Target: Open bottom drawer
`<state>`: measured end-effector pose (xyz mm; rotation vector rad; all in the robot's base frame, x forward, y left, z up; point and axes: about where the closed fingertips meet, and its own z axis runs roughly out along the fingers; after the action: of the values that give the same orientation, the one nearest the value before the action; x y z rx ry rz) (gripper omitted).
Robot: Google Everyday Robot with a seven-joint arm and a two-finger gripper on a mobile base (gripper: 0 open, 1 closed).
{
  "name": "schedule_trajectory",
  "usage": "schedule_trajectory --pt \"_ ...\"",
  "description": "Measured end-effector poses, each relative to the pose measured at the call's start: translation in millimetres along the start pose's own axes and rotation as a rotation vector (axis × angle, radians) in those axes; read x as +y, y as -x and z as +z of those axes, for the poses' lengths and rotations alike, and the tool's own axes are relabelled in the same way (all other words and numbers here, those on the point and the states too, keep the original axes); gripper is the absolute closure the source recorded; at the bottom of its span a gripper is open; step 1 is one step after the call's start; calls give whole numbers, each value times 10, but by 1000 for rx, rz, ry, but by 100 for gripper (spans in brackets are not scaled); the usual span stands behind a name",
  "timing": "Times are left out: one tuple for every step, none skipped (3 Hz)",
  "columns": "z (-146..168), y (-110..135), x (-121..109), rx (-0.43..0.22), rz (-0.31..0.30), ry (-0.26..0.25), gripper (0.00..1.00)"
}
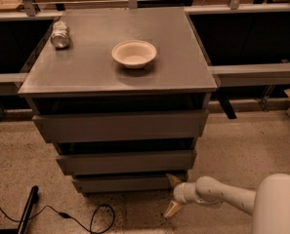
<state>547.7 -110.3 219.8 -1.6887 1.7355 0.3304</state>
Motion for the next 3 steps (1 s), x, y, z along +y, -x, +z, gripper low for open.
schedule_trajectory --pt "97 -139 -108 7 3 -18 0" --pt "219 -229 -191 16 -2 -26 0" --pt "379 -274 -278 24 -12 -25 0"
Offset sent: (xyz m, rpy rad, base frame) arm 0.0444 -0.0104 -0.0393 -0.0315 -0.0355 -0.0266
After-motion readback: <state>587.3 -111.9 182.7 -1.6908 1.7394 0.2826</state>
